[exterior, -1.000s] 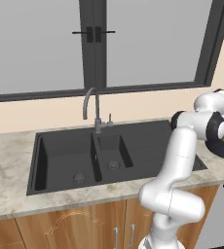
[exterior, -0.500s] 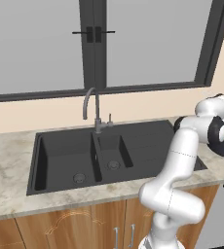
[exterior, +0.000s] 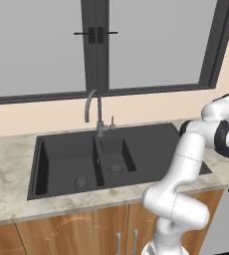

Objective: Dump the lemon from the pot into the sink. Then turn on the water and wash the lemon. Then turn off the water and put the lemon back in the pot.

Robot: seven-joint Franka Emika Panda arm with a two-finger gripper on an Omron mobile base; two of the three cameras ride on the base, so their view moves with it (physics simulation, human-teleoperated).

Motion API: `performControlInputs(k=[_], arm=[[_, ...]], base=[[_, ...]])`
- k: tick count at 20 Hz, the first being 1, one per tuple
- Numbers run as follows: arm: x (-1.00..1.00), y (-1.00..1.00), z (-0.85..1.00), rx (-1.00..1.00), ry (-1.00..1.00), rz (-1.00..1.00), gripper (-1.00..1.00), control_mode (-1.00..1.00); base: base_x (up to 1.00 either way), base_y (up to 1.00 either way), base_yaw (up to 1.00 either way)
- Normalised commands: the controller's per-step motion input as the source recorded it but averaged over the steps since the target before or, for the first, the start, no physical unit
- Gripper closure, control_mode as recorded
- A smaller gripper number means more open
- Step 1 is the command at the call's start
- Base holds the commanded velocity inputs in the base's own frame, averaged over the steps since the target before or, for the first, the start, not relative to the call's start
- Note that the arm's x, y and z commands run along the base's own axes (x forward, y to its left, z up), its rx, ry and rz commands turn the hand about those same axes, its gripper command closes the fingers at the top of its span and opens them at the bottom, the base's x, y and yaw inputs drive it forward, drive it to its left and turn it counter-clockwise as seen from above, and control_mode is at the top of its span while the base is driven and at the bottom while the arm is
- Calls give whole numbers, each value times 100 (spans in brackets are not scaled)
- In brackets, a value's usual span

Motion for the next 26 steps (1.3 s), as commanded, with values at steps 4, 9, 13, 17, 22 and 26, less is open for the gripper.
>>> performControlInputs(k=[4,9,13,17,22,26], arm=[[-1,23,0,0,0,-5,-100,-100],[0,2,-22,0,0,-1,-100,-100],[0,-4,-28,0,0,-2,-100,-100],[21,0,-2,0,0,0,-100,-100],[16,-7,0,0,0,0,-100,-100],[1,-13,0,0,0,0,-100,-100]], base=[[0,0,0],[0,0,0],[0,0,0],[0,0,0],[0,0,0],[0,0,0]])
